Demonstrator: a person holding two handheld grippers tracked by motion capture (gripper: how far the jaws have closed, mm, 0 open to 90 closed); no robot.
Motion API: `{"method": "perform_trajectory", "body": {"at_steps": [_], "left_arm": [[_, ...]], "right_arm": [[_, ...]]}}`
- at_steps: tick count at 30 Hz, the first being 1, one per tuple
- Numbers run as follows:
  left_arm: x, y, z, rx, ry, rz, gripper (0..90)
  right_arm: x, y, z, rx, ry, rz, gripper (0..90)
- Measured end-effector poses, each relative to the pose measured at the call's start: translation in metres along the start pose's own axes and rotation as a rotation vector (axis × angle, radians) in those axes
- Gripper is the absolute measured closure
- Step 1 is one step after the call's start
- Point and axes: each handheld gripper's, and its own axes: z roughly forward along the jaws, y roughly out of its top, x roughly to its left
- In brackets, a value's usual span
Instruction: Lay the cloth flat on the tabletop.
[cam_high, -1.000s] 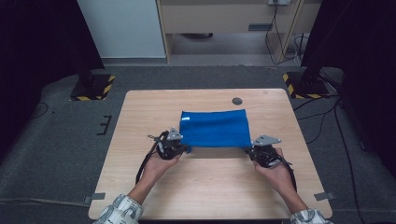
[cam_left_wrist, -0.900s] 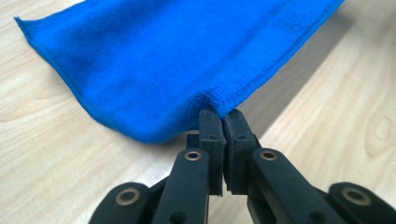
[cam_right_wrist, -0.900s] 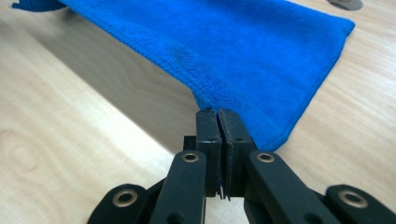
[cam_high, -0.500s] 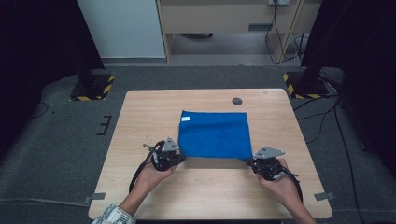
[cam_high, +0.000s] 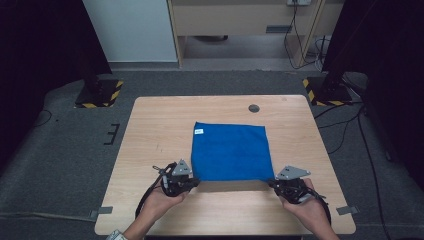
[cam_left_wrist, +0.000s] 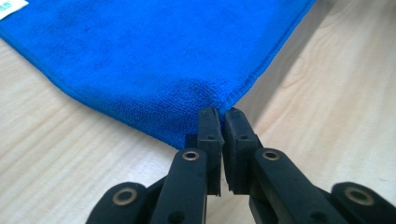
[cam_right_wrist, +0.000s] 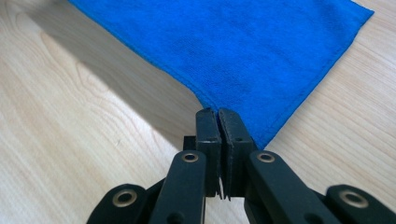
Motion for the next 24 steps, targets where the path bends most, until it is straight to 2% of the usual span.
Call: {"method": "perform_trajectory", "body": {"at_steps": [5,6,7,8,9,10,11,13,15,16,17,18,19,24], "left_arm": [[-0.006,-0.001,-0.003,0.009,0.003,0.007,83.1],[-0.006,-0.002,-0.003,0.005,0.004,0.004,73.3],[-0.007,-0.003,-0.005,-0.003,0.007,0.006,73.3],[-0.008,-0.005,-0.007,-0.017,0.011,0.009,61.9],[-0.008,-0.006,-0.008,-0.024,0.012,0.011,56.0],[-0.008,-0.007,-0.011,-0.03,0.018,0.007,56.0],[-0.007,-0.009,-0.015,-0.033,0.018,0.006,45.0],[-0.004,-0.01,-0.018,-0.045,0.027,0.011,44.3],[0.002,-0.009,-0.02,-0.063,0.034,0.005,38.0],[0.008,-0.007,-0.02,-0.08,0.042,-0.009,33.2],[0.008,-0.007,-0.02,-0.08,0.042,-0.009,31.1],[0.012,-0.006,-0.019,-0.089,0.044,-0.014,31.1],[0.02,-0.004,-0.016,-0.107,0.052,-0.032,27.2],[0.032,0.002,-0.008,-0.12,0.063,-0.05,23.2]], "right_arm": [[0.002,-0.003,-0.004,0.004,0.011,0.005,85.7],[0.004,-0.003,-0.005,0.005,0.04,0.004,73.8],[0.004,-0.003,-0.005,0.005,0.04,0.004,73.8],[0.007,-0.002,-0.007,-0.016,0.051,0.003,56.7],[0.008,-0.001,-0.007,-0.018,0.057,0.0,50.7],[0.008,-0.001,-0.007,-0.018,0.057,0.0,50.7],[0.01,0.001,-0.008,-0.036,0.046,-0.01,40.9],[0.01,0.002,-0.008,-0.04,0.052,-0.005,38.6],[0.009,0.005,-0.004,-0.049,0.045,-0.014,32.1],[0.006,0.008,0.002,-0.053,0.04,-0.005,28.1],[0.005,0.009,0.005,-0.053,0.035,-0.001,26.3],[0.005,0.009,0.005,-0.053,0.035,-0.001,26.3],[0.002,0.013,0.012,-0.058,0.028,0.011,23.4],[-0.005,0.019,0.024,-0.056,0.018,0.032,19.4]]}}
